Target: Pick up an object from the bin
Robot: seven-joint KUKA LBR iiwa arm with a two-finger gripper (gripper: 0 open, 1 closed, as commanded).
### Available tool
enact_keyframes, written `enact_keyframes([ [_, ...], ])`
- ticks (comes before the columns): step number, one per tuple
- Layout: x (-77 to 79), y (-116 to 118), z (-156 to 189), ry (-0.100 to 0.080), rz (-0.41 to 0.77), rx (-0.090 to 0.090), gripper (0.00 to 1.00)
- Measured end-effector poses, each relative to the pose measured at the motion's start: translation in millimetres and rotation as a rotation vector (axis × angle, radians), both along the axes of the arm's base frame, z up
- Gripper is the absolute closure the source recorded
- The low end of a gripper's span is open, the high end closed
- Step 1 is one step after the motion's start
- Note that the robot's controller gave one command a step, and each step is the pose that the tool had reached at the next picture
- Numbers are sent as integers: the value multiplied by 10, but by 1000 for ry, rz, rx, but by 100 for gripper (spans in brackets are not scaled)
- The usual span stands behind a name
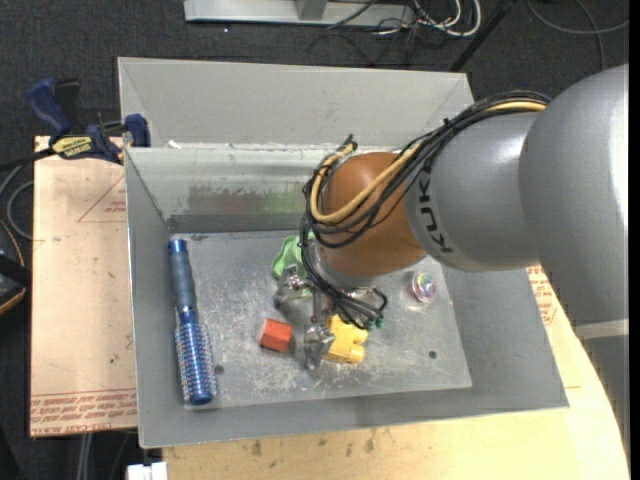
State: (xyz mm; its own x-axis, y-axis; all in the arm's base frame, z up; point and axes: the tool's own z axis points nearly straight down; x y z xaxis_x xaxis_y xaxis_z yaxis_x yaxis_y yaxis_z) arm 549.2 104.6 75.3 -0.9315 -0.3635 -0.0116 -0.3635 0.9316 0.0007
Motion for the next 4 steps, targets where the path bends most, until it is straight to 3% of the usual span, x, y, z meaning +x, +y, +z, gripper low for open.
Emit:
enact_keyframes([
  [1, -561, 308, 803, 7, -152, 0, 0],
  [2, -180, -131, 571, 7, -140, -5, 0],
  [3, -218, -879, 438, 12, -97, -7, 0],
  [4, -288, -661, -9, 1, -146, -2, 0],
])
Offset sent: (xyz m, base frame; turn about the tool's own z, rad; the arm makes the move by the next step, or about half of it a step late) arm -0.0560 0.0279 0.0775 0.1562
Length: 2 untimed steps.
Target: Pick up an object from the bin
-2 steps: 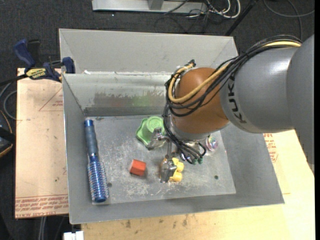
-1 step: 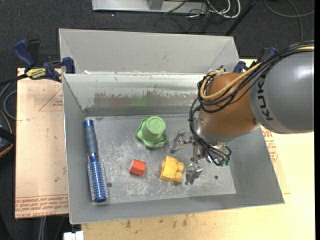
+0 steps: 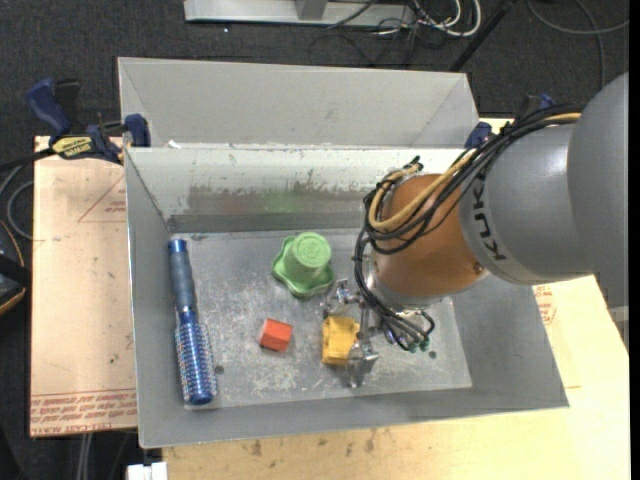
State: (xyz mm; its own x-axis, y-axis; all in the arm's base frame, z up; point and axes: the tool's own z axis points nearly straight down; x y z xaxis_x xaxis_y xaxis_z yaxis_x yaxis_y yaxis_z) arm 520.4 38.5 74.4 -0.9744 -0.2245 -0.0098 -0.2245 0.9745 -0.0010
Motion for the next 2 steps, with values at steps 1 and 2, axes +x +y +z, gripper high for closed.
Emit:
enact_keyframes([
  [1, 20, 4, 32, -7, -2, 2, 100],
  [2, 188, -117, 1301, -3, 88, -1, 100],
])
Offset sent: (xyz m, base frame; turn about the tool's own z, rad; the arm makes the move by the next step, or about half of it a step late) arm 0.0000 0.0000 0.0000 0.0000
